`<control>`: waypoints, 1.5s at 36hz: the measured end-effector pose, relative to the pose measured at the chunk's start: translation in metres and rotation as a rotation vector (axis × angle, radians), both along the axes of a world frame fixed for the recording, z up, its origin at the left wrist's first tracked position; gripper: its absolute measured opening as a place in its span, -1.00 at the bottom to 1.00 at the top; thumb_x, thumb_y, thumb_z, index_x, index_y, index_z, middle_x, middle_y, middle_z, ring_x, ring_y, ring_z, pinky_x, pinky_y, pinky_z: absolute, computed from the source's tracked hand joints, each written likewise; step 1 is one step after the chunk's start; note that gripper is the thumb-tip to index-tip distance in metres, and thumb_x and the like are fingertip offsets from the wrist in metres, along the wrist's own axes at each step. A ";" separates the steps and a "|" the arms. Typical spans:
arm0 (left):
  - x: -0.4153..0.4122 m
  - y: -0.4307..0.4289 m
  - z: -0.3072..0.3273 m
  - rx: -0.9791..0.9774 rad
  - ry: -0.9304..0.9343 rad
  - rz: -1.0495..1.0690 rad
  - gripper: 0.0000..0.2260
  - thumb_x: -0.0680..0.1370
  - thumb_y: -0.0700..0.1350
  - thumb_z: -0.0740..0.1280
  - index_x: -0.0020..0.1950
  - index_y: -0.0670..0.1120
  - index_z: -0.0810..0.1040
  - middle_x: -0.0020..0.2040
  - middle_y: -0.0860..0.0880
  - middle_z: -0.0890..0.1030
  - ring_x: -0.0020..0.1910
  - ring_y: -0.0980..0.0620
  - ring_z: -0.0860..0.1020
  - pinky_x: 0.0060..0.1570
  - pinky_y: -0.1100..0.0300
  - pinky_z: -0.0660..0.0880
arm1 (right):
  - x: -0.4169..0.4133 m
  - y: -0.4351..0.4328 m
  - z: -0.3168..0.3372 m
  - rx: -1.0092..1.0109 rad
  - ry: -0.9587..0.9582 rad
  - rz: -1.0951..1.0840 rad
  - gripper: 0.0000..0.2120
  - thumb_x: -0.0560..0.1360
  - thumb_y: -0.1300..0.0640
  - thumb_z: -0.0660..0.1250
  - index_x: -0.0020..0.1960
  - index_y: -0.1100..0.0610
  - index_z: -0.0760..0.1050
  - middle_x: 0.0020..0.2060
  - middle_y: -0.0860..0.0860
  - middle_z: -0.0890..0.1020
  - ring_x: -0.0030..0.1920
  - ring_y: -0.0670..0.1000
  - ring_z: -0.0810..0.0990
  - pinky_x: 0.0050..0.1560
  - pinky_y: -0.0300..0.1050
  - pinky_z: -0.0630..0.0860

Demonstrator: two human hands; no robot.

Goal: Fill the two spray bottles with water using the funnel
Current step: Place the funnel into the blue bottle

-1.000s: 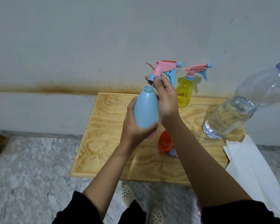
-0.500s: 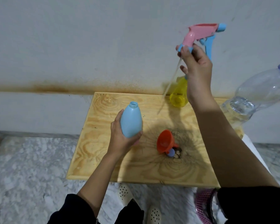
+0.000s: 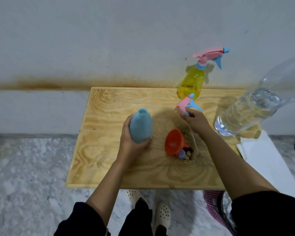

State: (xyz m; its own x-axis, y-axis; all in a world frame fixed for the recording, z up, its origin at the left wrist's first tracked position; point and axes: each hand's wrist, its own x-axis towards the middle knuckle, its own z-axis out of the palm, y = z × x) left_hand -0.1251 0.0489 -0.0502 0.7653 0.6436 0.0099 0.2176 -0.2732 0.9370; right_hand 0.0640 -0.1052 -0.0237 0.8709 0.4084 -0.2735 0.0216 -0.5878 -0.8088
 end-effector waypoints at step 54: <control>-0.003 -0.012 -0.009 0.045 0.022 0.078 -0.15 0.35 0.03 0.51 0.47 0.28 0.05 0.42 0.06 0.30 0.36 0.01 0.34 0.22 -0.12 0.46 | -0.077 -0.021 -0.005 -0.181 -0.256 0.408 -0.03 0.28 -0.01 0.55 0.51 0.18 0.08 0.43 0.14 0.27 0.41 0.12 0.28 0.36 -0.04 0.26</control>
State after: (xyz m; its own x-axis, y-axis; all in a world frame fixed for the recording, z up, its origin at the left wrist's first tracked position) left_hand -0.1279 0.0364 -0.0588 0.7131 0.7006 0.0240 0.2604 -0.2965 0.9188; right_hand -0.0131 -0.1266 -0.0285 0.6991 0.6945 -0.1703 0.4622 -0.6206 -0.6335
